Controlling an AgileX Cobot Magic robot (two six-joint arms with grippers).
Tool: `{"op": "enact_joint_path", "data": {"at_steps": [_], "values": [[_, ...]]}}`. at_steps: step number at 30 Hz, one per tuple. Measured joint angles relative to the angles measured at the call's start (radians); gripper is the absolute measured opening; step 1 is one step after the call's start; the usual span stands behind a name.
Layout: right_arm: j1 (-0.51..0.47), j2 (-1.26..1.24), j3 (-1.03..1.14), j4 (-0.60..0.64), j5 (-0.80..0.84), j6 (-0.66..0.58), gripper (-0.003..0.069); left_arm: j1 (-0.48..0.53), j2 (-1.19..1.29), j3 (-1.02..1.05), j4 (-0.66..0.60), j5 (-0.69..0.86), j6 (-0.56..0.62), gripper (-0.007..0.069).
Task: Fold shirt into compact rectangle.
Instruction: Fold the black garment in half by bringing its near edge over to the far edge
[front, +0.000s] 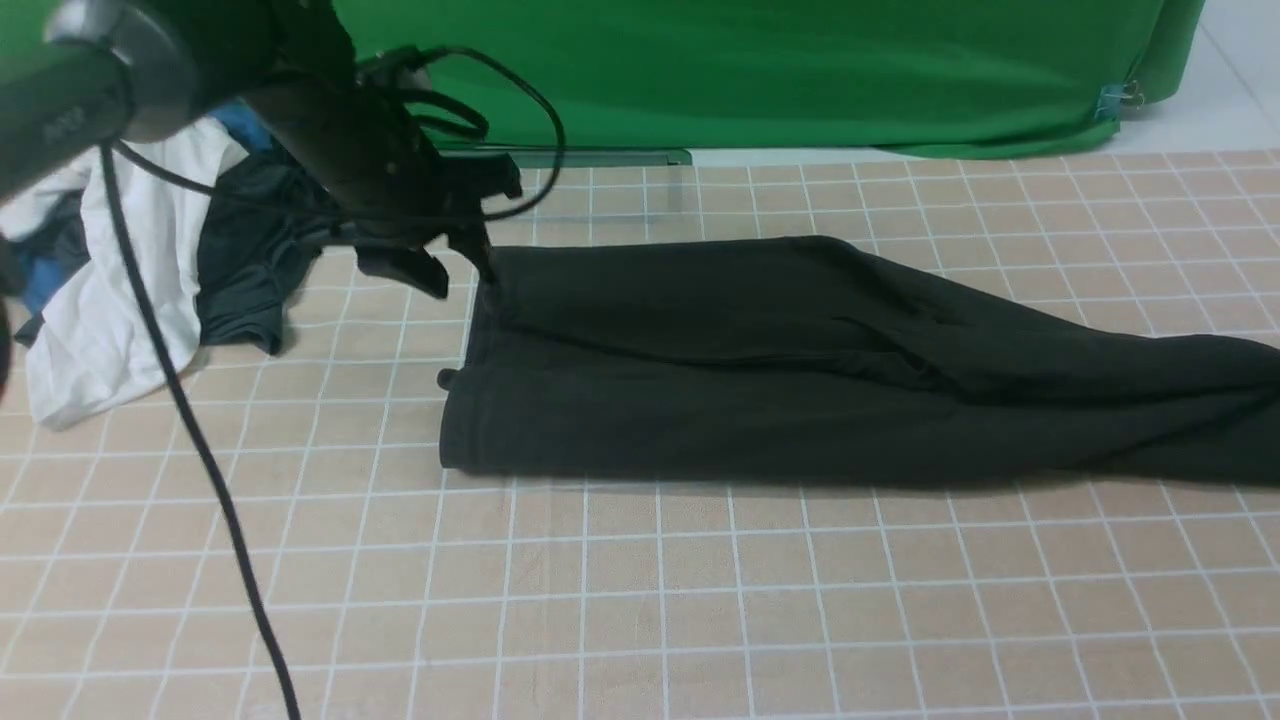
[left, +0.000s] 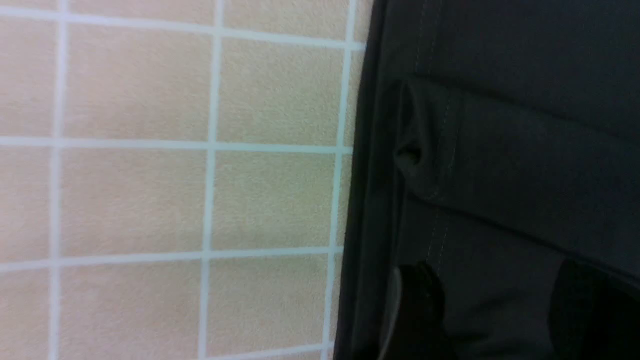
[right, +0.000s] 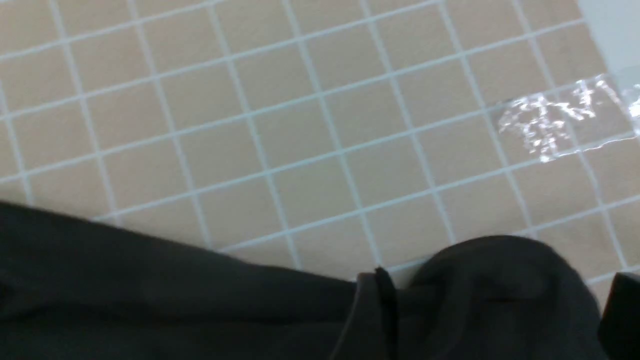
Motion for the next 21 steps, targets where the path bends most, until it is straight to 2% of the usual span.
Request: {"op": "enact_joint_path", "data": {"at_steps": [5, 11, 14, 17, 20, 21], "values": [[0.11, 0.006, -0.001, 0.003, 0.036, -0.005, 0.0579, -0.009, 0.068, 0.002, -0.006, -0.079, 0.008, 0.0434], [0.203, 0.006, -0.001, 0.006, 0.011, -0.009, 0.0579, -0.009, 0.112, 0.003, -0.01, -0.173, 0.013, 0.0416], [0.231, 0.006, -0.001, 0.006, -0.006, -0.008, 0.0579, -0.009, 0.114, 0.003, -0.028, -0.217, 0.015, 0.0356], [0.24, 0.006, -0.001, 0.006, -0.009, -0.008, 0.0579, -0.009, 0.114, 0.003, -0.07, -0.22, 0.04, 0.0256], [0.241, 0.006, -0.001, 0.002, -0.009, -0.006, 0.0579, -0.009, 0.115, 0.003, -0.097, -0.212, 0.051, 0.012], [0.241, 0.006, -0.001, 0.002, -0.009, -0.009, 0.0579, -0.009, 0.116, 0.003, -0.1, -0.211, 0.051, 0.0111]]}}
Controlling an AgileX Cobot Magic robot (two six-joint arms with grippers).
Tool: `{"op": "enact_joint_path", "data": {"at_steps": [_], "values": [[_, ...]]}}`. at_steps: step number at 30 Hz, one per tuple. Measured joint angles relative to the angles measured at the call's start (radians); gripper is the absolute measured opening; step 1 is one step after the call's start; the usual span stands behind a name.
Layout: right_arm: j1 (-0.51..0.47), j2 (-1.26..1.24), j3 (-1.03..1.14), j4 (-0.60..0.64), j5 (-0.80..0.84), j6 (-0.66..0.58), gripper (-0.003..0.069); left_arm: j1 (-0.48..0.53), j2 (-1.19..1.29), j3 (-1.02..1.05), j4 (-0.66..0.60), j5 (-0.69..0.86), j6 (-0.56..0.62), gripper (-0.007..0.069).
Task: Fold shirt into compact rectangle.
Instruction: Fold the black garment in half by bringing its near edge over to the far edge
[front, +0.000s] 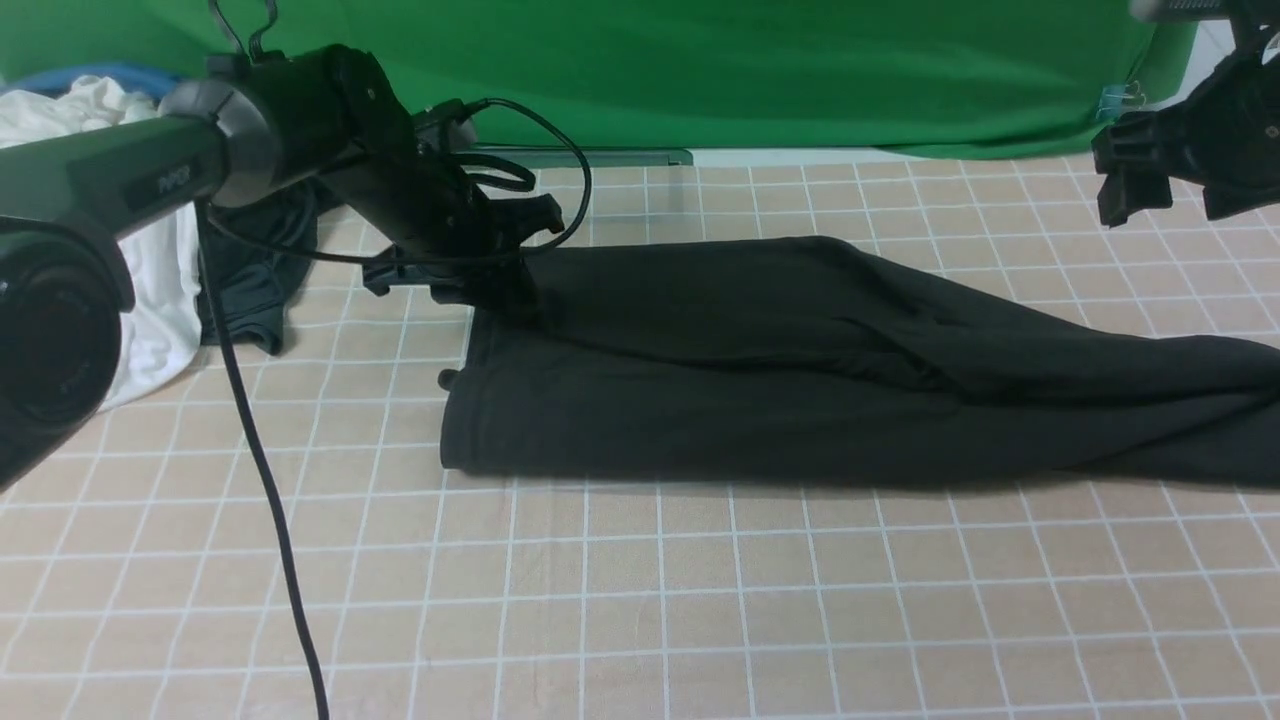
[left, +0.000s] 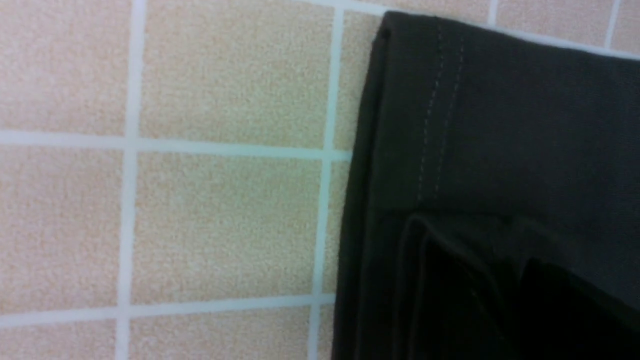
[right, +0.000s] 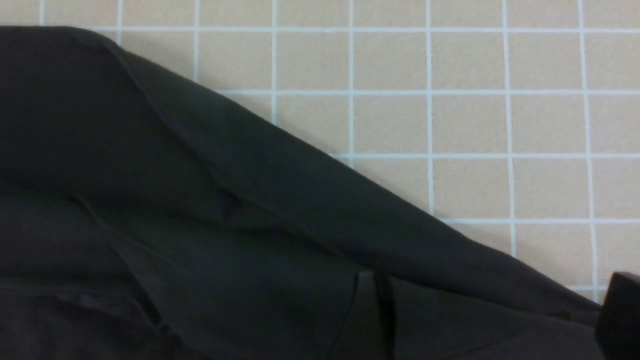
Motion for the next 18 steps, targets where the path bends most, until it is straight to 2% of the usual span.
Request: {"op": "enact_joint_path", "data": {"at_steps": [1, 3, 9, 12, 14, 18], "values": [[0.0, 0.0, 0.0, -0.003, 0.0, 0.0, 0.0579, 0.0, 0.0, 0.0, -0.004, 0.002, 0.003, 0.006], [0.002, 0.0, 0.0, -0.008, 0.0, 0.002, 0.0579, 0.004, 0.0, 0.0, -0.011, 0.006, 0.01, 0.0032], [0.002, 0.003, 0.0, -0.011, 0.0, 0.001, 0.0579, 0.071, 0.0, -0.066, -0.064, 0.073, 0.013, 0.0031], [0.002, 0.015, 0.0, 0.008, 0.006, -0.048, 0.0568, 0.103, -0.002, -0.105, -0.111, 0.095, 0.013, 0.0031], [0.002, 0.025, 0.0, 0.028, 0.007, -0.09, 0.0535, 0.112, -0.002, -0.117, -0.126, 0.096, 0.013, 0.0031], [0.013, 0.063, 0.0, 0.097, 0.007, -0.198, 0.0333, 0.116, 0.003, -0.122, -0.14, 0.081, 0.014, 0.0031]]}}
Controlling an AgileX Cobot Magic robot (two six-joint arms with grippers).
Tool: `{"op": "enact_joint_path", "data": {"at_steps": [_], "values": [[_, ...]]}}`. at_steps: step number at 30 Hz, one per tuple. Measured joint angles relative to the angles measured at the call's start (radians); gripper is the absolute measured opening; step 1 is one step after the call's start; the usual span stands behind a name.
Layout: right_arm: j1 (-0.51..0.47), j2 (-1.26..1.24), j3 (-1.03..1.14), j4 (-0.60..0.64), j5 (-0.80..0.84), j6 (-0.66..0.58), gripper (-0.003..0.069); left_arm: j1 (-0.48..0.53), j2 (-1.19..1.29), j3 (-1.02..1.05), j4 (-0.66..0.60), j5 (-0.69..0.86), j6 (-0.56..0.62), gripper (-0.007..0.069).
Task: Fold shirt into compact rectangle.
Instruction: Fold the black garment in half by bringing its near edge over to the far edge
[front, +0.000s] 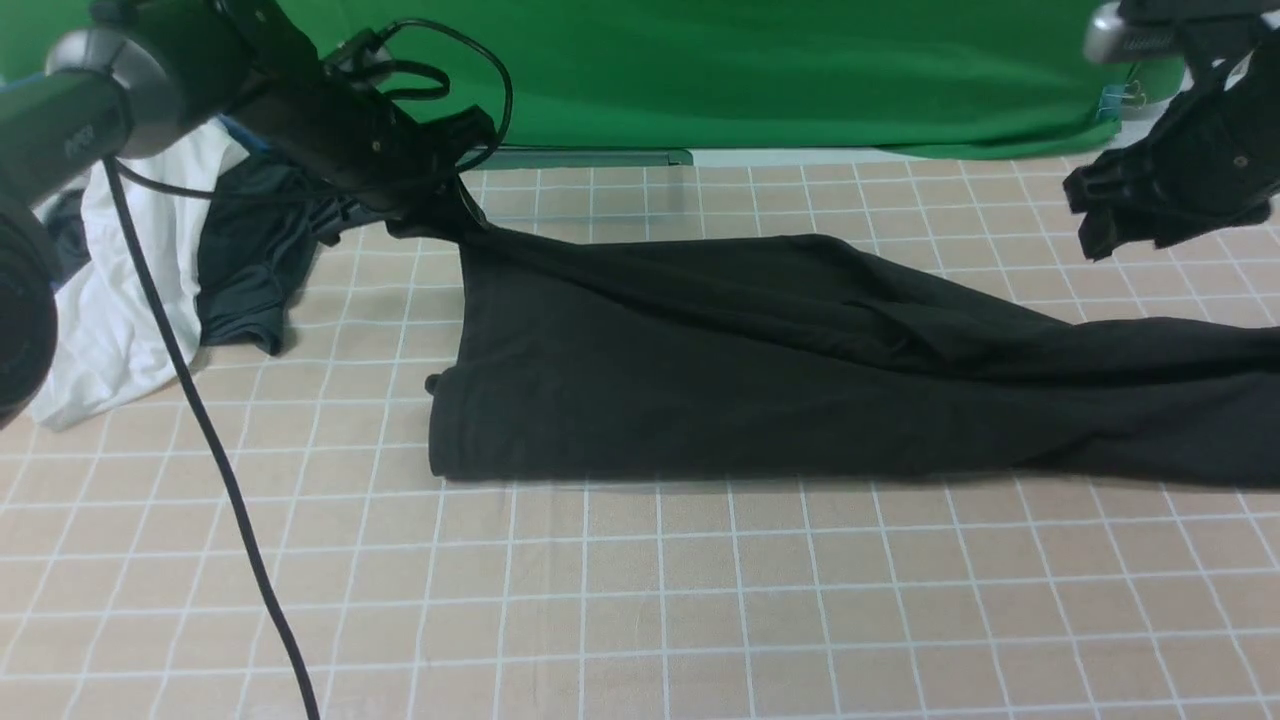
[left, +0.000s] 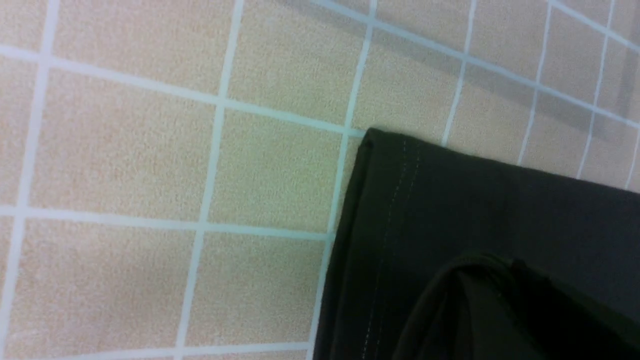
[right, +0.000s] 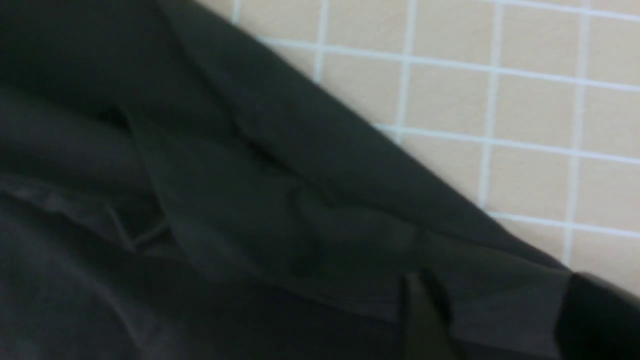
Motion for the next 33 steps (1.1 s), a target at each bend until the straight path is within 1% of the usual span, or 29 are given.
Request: {"op": "enact_joint_path", "data": {"at_steps": [1, 2, 3, 4, 5, 6, 8, 9, 10, 11, 12, 13, 15, 16, 18, 20, 23, 25, 26, 27, 28, 30, 33], "values": [[0.007, 0.011, 0.0, 0.01, 0.002, -0.03, 0.0256, -0.001, 0.005, -0.001, -0.001, -0.007, 0.0, 0.0031], [0.009, 0.013, 0.0, 0.013, 0.002, -0.033, 0.0231, -0.001, 0.007, -0.001, -0.001, -0.01, 0.0, 0.0031], [0.016, 0.018, 0.0, 0.018, 0.002, -0.047, 0.0182, -0.001, 0.012, -0.001, -0.001, -0.014, 0.0, 0.0031], [0.03, 0.026, 0.0, 0.023, 0.004, -0.067, 0.0106, -0.001, 0.02, -0.001, -0.001, -0.019, -0.001, 0.0031], [0.038, 0.03, 0.0, 0.025, 0.006, -0.074, 0.0069, -0.001, 0.024, -0.001, -0.001, -0.022, -0.001, 0.0031], [0.055, 0.035, -0.001, 0.027, 0.008, -0.08, 0.0046, -0.001, 0.031, -0.001, -0.001, -0.023, -0.001, 0.0031], [0.076, 0.049, -0.003, 0.028, 0.016, -0.104, 0.005, -0.001, 0.035, -0.001, 0.0, -0.027, -0.001, 0.0031], [0.089, 0.058, -0.004, 0.028, 0.02, -0.113, 0.0071, -0.001, 0.036, -0.001, 0.0, -0.031, -0.001, 0.0031], [0.104, 0.069, -0.005, 0.029, 0.022, -0.12, 0.0115, -0.001, 0.036, -0.001, 0.0, -0.032, -0.001, 0.0031], [0.104, 0.071, -0.005, 0.029, 0.023, -0.122, 0.0124, -0.001, 0.036, -0.001, 0.0, -0.032, -0.001, 0.0031], [0.123, 0.09, -0.005, 0.031, 0.026, -0.128, 0.021, -0.001, 0.036, -0.001, 0.0, -0.033, -0.001, 0.0031], [0.132, 0.099, -0.005, 0.031, 0.027, -0.129, 0.0244, -0.001, 0.036, -0.001, 0.0, -0.033, -0.001, 0.0031], [0.151, 0.12, -0.005, 0.032, 0.024, -0.131, 0.0358, -0.001, 0.036, -0.001, 0.0, -0.033, -0.001, 0.0031], [0.158, 0.128, -0.005, 0.032, 0.021, -0.131, 0.0392, -0.001, 0.036, -0.001, 0.0, -0.034, -0.001, 0.0031], [0.167, 0.141, -0.005, 0.033, 0.018, -0.131, 0.0421, -0.001, 0.036, -0.001, 0.0, -0.034, -0.001, 0.0031], [0.17, 0.15, -0.005, 0.033, 0.013, -0.131, 0.0421, -0.001, 0.036, -0.001, 0.0, -0.034, -0.001, 0.0031], [0.17, 0.162, -0.005, 0.033, -0.004, -0.131, 0.0379, -0.001, 0.036, -0.001, 0.0, -0.034, -0.001, 0.0031], [0.17, 0.17, -0.005, 0.033, -0.017, -0.128, 0.0327, -0.001, 0.036, -0.001, 0.001, -0.034, -0.001, 0.0031], [0.17, 0.172, -0.005, 0.033, -0.019, -0.127, 0.0321, -0.001, 0.036, -0.001, 0.001, -0.034, -0.001, 0.0031], [0.17, 0.179, -0.005, 0.033, -0.035, -0.12, 0.0274, -0.001, 0.036, -0.001, 0.001, -0.034, -0.001, 0.0031], [0.17, 0.183, -0.005, 0.033, -0.038, -0.115, 0.0262, -0.001, 0.036, -0.001, 0.001, -0.034, -0.001, 0.0031], [0.17, 0.198, -0.005, 0.033, -0.052, -0.101, 0.0208, -0.001, 0.036, -0.001, 0.002, -0.034, -0.001, 0.0031], [0.17, 0.22, -0.005, 0.032, -0.06, -0.1, 0.0153, -0.001, 0.036, -0.001, 0.003, -0.034, -0.001, 0.0031]]}}
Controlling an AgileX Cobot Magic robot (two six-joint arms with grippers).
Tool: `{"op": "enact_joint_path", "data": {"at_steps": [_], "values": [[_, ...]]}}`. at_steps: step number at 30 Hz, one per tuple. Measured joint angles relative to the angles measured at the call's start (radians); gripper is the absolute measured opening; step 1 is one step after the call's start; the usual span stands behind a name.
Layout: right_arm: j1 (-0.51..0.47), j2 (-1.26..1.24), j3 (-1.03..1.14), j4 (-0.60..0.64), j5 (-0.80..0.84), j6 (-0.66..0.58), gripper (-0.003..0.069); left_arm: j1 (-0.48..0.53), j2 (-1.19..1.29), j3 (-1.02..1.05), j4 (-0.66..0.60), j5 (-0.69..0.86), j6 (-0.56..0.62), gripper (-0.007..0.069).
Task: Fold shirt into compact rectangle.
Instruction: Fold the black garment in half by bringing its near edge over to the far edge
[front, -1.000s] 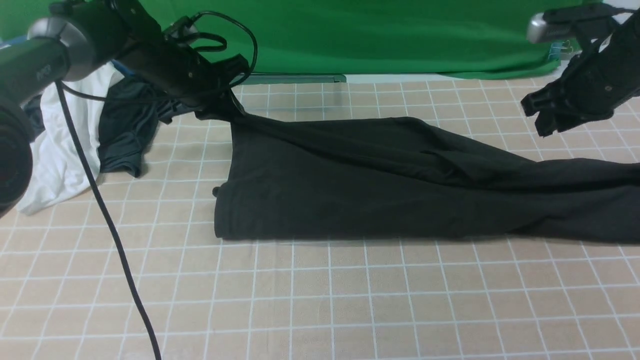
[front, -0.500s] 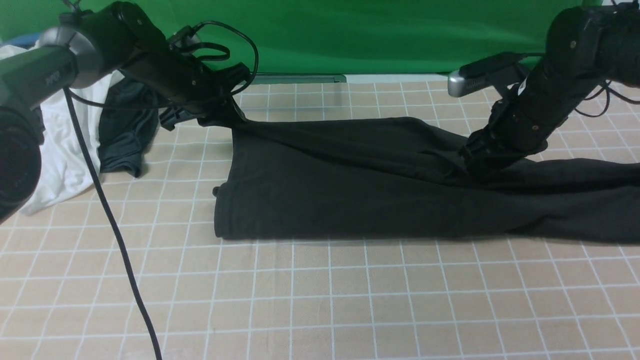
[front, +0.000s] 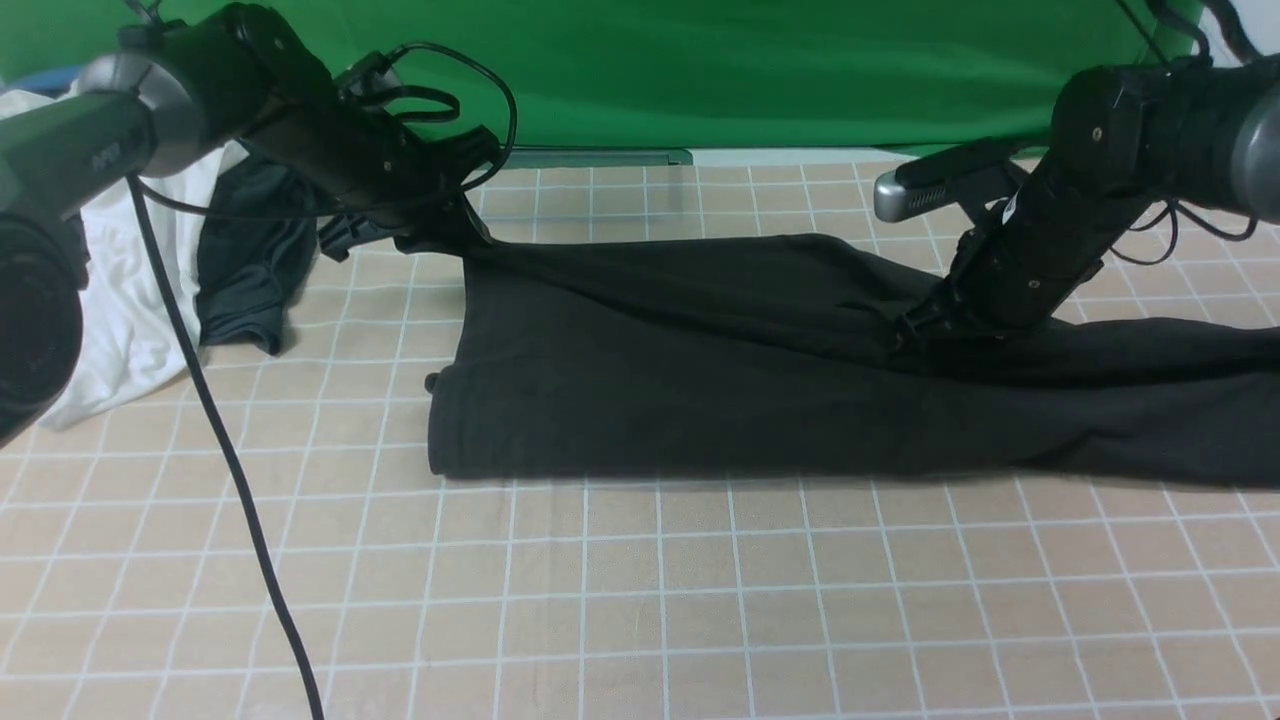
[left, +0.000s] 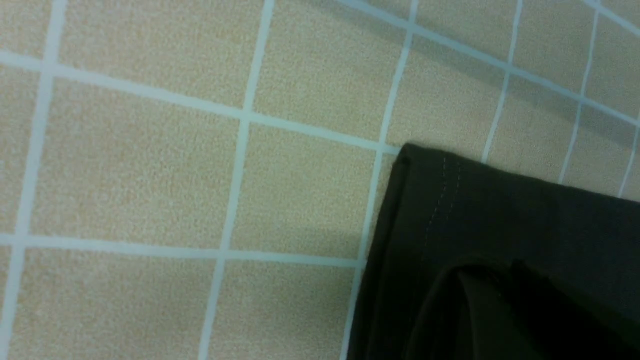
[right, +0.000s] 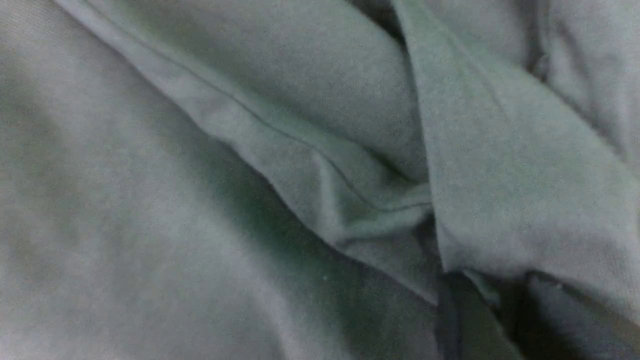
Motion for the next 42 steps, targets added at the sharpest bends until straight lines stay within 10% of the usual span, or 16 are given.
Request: {"op": "enact_joint_path", "data": {"at_steps": [7, 42], "values": [[0.0, 0.013, -0.019, -0.004, -0.002, 0.003, 0.0029, 0.0, 0.0, 0.0, 0.0, -0.004, 0.0, 0.0031], [-0.051, 0.136, -0.148, -0.012, -0.614, 0.27, 0.0029, 0.0, 0.01, -0.067, 0.206, -0.07, -0.101, 0.0031]]}}
